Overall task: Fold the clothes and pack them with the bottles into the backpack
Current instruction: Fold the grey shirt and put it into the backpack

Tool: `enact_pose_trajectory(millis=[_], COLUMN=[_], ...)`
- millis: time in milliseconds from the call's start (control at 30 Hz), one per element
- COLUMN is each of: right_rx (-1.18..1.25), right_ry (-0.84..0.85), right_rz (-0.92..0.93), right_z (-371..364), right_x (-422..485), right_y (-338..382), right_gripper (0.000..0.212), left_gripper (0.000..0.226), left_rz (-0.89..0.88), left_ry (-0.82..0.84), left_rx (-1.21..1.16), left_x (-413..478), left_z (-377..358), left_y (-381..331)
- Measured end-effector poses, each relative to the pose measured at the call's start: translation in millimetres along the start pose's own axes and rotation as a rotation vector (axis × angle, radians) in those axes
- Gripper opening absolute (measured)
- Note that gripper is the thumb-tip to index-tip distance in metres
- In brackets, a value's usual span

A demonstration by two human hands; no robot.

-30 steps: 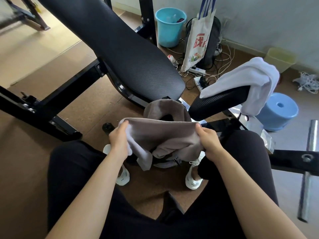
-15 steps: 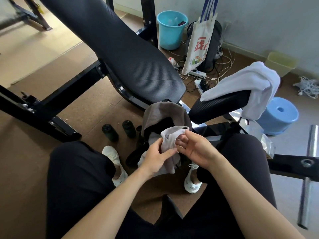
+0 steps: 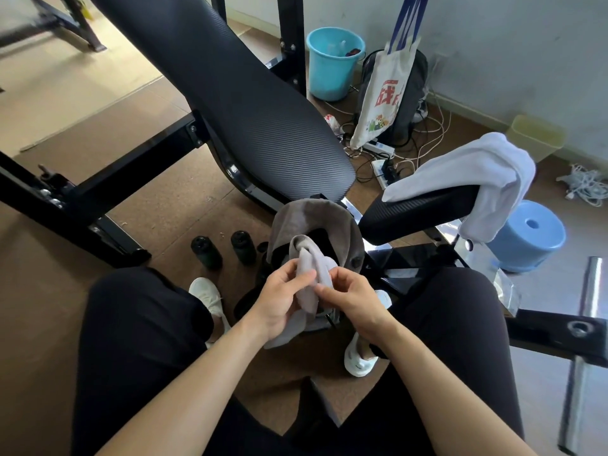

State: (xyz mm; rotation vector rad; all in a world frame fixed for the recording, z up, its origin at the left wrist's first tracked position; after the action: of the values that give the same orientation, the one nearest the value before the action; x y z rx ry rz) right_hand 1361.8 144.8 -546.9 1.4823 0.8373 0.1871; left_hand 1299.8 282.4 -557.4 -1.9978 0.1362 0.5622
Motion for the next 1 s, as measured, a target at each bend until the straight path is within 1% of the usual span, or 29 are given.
enact_pose_trajectory(millis=[67,100,133,200,267,333,400,433,500,567,633,733,800,933,967,1000], right_rx=[0.036,0.050,0.058,0.059,0.051,0.042,0.041,0.042,0.044,0.060,0.083,0.109,0.088,-0.069,-0.139,-0.220], right_ry=[-0.040,-0.054,-0.067,-0.087,-0.115,-0.152,-0.171,-0.167,-0.129,-0.078,-0.049,-0.045,-0.065,-0.122,-0.150,-0.183], right_rz=[0.035,0.046,0.054,0.070,0.096,0.125,0.149,0.158,0.164,0.161,0.156,0.137,0.148,0.231,0.275,0.321], right_z=[3,4,5,6,7,10,13,13,9,4,1,2,2,2,4,5], right_x=[0,0,0,-1,-1,-3,-5,-6,-8,-9,-9,-8,-8,-8,-8,-8], right_y=[4,4,5,6,7,10,13,14,15,16,16,14,14,15,16,18], right_gripper=[0.013,0.010,0.010,0.011,0.009,0.005,0.005,0.006,0.010,0.014,0.017,0.020,0.016,0.009,0.011,0.018], left_gripper=[0.037,0.040,0.040,0.031,0.020,0.013,0.010,0.010,0.013,0.017,0.022,0.025,0.026,0.026,0.026,0.026], left_rz=[0.004,0.006,0.007,0.001,-0.025,-0.077,-0.176,-0.234,-0.315,-0.360,-0.400,-0.435,-0.458,-0.479,-0.495,-0.509], left_ry=[0.097,0.126,0.120,0.020,-0.131,-0.269,-0.349,-0.355,-0.316,-0.260,-0.240,-0.244,-0.235,-0.189,-0.187,-0.180], left_rx=[-0.009,-0.015,-0.015,-0.011,-0.019,0.000,0.126,0.207,0.311,0.389,0.468,0.522,0.558,0.598,0.632,0.668], left_x=[-1,-2,-2,-1,-1,0,-3,-5,-10,-12,-11,-8,-7,-6,-5,-5], left_z=[-3,-3,-4,-2,4,12,16,15,8,0,-2,1,1,-2,-2,-2], left_y=[-2,-1,-1,0,1,-2,-10,-14,-19,-17,-14,-12,-12,-11,-11,-11])
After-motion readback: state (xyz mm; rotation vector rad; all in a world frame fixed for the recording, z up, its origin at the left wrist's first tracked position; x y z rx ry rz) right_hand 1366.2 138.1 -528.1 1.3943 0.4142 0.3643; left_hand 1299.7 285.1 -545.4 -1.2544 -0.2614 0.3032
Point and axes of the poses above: each hand's wrist, its own x-axis towards the middle knuckle, its own z-axis out of the back of the hand, y = z × x, the point moved 4 cm from there along x, towards the middle knuckle, and after that the axes turned 5 degrees about x, right-handed, at the moved point
